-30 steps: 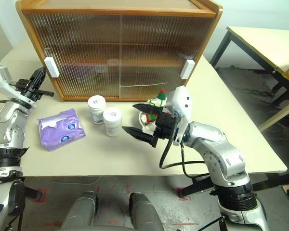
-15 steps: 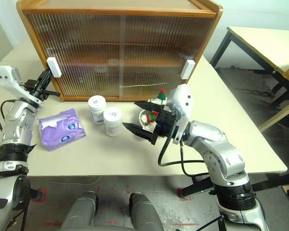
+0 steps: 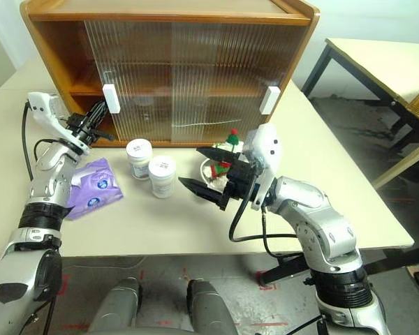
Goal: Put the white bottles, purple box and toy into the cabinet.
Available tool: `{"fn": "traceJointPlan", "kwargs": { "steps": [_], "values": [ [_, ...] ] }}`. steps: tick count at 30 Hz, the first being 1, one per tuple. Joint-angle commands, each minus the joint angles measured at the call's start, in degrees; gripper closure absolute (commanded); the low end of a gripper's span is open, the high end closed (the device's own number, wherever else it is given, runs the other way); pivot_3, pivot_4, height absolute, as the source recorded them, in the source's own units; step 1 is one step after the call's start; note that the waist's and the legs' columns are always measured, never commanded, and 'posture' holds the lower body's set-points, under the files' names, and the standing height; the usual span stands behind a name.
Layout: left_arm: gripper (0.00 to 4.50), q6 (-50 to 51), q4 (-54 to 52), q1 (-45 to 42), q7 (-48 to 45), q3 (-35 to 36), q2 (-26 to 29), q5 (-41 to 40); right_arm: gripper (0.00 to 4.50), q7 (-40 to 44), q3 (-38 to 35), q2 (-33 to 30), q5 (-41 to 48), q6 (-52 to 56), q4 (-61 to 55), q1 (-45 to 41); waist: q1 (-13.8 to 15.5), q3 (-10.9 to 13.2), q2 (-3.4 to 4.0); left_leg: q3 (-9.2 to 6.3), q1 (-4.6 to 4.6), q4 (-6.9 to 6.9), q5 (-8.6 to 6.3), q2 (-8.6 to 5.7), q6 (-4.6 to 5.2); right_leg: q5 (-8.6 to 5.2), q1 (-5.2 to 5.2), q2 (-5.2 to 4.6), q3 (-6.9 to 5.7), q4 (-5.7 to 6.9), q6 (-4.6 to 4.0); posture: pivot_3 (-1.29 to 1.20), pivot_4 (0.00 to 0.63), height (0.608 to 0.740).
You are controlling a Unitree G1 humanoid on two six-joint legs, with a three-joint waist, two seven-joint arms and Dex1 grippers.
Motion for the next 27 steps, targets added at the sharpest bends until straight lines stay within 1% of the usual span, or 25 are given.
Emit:
{"fn": "traceJointPlan", "kwargs": {
  "steps": [1, 9, 20, 24, 27],
  "values": [
    [4.47, 1.17, -1.54, -0.84, -0.97, -1.27, -1.00, -0.14, 0.00, -0.35, -1.15, -0.48, -0.13, -0.29, -1.33, 0.71, -0.17, 0.00, 0.00, 0.00, 0.00, 0.02, 0.00, 0.00, 0.01, 0.00, 0.00, 0.00, 0.00, 0.00, 0.01, 0.02, 0.096, 0.740],
    [4.47, 3.59, -3.74, -1.18, -3.40, -3.40, -2.71, -0.38, 0.00, -1.70, -1.70, -0.60, 0.46, 1.20, -3.06, 0.93, -0.59, 0.00, 0.00, 0.00, 0.03, 0.07, 0.00, 0.00, 0.03, -0.01, 0.07, 0.00, 0.00, -0.01, 0.02, 0.00, 0.101, 0.740],
    [4.47, 3.71, 0.18, -5.10, -5.29, -3.97, -5.91, -0.49, 0.00, -4.60, -2.81, -0.78, 1.10, 3.01, -5.51, 1.89, -1.52, 0.00, 0.00, -0.01, 0.06, 0.22, -0.04, 0.00, 0.13, -0.04, 0.20, -0.03, 0.01, -0.04, 0.08, -0.05, 0.100, 0.740],
    [4.47, 3.01, 2.89, -7.06, -6.05, -3.95, -6.96, -0.44, 0.00, -5.72, -3.60, -0.90, 1.32, 3.26, -6.45, 2.86, -2.06, 0.00, 0.01, -0.04, 0.05, 0.39, -0.14, 0.00, 0.28, -0.08, 0.28, -0.04, 0.01, -0.05, 0.16, -0.07, 0.099, 0.740],
    [4.47, 2.84, 3.62, -7.46, -6.73, -4.13, -7.66, -0.37, 0.00, -6.37, -4.11, -0.90, 1.50, 3.54, -7.29, 3.50, -2.64, 0.00, 0.02, -0.04, 0.01, 0.75, -0.36, 0.00, 0.57, -0.13, 0.38, -0.04, 0.01, -0.04, 0.23, -0.08, 0.098, 0.740]
  ]
}}
